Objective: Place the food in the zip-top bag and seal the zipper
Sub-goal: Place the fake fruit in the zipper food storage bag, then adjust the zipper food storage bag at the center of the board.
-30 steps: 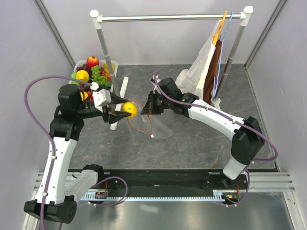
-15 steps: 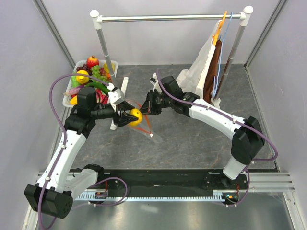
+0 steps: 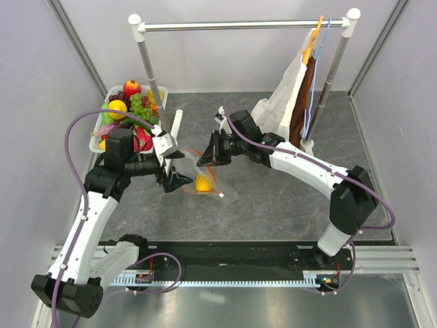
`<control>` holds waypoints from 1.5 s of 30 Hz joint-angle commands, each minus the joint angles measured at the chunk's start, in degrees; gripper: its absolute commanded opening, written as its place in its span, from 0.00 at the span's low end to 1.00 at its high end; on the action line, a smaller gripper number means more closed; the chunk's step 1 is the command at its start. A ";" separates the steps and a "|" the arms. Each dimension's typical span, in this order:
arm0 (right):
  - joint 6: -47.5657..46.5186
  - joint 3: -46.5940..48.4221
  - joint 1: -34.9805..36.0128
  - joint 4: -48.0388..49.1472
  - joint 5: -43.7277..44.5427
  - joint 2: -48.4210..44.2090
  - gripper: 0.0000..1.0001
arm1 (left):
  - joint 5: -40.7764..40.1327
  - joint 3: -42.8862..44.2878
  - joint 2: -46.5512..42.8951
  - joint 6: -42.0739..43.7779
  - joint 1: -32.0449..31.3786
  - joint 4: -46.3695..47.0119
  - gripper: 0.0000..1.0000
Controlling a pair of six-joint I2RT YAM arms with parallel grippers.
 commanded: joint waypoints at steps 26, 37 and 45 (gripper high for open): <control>-8.81 2.34 -0.22 -7.03 3.13 -6.97 0.00 | -12.19 4.51 -1.92 36.11 -17.79 -24.52 0.10; -29.21 5.68 0.22 -12.58 19.13 -6.27 0.00 | -8.66 10.34 -2.28 28.81 -17.79 -29.37 0.03; -30.27 1.21 0.92 -8.72 18.87 -5.39 0.00 | -9.44 7.50 -6.57 7.04 -16.74 -13.21 0.68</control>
